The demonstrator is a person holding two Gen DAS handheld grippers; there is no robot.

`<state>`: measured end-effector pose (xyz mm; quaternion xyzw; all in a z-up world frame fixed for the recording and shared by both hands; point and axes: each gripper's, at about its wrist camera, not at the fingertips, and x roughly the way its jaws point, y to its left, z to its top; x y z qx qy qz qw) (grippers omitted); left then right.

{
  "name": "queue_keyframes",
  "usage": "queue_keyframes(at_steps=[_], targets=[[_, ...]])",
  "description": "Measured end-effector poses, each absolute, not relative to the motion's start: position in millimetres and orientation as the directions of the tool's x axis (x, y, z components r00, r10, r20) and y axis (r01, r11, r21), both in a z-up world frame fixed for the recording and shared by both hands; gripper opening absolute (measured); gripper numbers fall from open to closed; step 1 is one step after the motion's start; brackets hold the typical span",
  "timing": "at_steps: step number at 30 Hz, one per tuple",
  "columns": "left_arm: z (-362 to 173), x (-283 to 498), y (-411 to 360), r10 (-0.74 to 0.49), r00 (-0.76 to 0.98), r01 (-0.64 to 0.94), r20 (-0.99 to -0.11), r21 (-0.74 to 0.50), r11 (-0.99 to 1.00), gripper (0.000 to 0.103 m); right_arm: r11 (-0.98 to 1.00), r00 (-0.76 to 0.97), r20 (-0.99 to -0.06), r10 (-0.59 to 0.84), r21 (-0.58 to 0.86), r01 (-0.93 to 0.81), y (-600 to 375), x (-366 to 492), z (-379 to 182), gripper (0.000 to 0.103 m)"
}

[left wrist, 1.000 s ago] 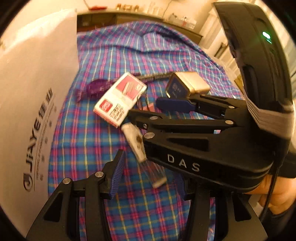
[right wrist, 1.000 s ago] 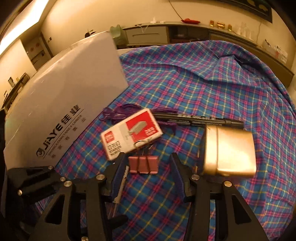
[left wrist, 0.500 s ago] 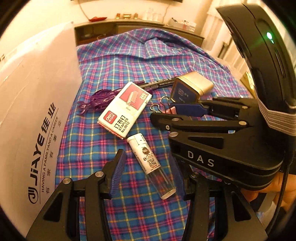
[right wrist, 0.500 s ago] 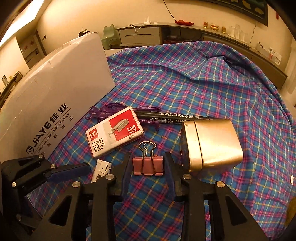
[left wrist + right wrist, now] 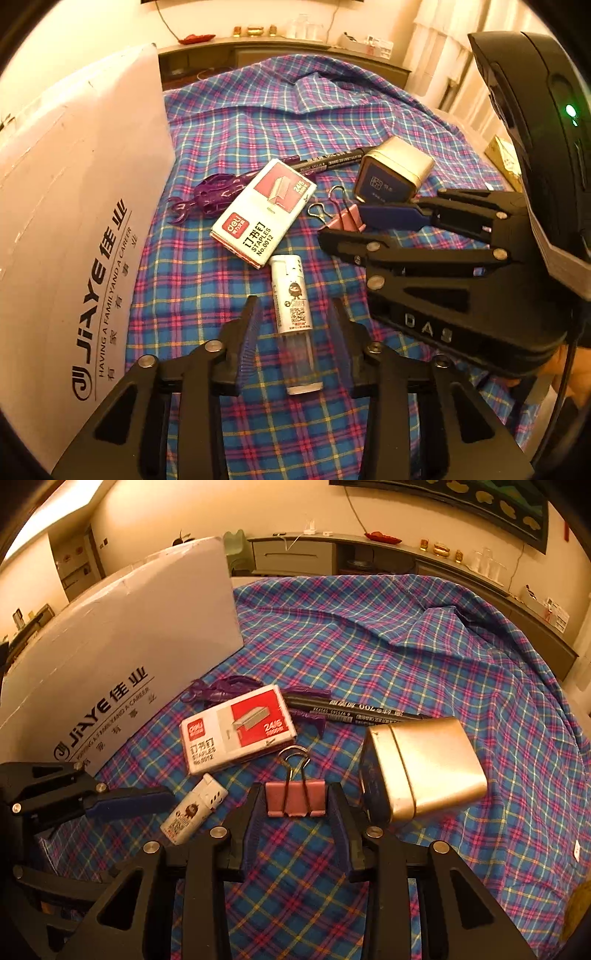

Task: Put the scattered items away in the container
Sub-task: 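Grasp the white lighter with the left tool while the right tool grasps the pink binder clip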

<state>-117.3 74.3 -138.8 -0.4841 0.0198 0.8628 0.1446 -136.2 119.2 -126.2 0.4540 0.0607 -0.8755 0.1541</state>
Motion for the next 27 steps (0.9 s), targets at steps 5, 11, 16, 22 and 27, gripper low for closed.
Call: queue_keyframes(at_steps=[5,11,16,22,27], targets=[[-138.1,-120.4,65.0,0.258,-0.471,-0.255,-0.844,-0.150,-0.955,0.020,-0.948,-0.530,-0.823,-0.204,0.032,0.316,119.9,-137.2,-125.0,0.034],[-129.2,-117.5,58.5,0.285,-0.489,-0.259,-0.824,-0.175,-0.950,0.020,-0.954,-0.536,-0.810,-0.239,0.094,0.284,127.2,-131.0,-116.7,0.033],[-116.7,-114.3,56.3,0.320,-0.508,-0.274,-0.800,-0.201,-0.940,0.020,-0.950,-0.536,-0.798,-0.277,0.143,0.278,130.5,-124.2,-105.3,0.033],[-99.1,-108.8,51.6,0.359,-0.525,-0.289,-0.772,-0.235,-0.928,0.020,-0.938,-0.550,-0.769,-0.326,0.188,0.292,128.3,-112.7,-90.8,0.033],[-87.0,-102.8,47.3,0.381,-0.537,-0.299,-0.752,-0.253,-0.920,0.020,-0.934,-0.570,-0.746,-0.345,0.214,0.285,126.1,-99.5,-78.9,0.033]])
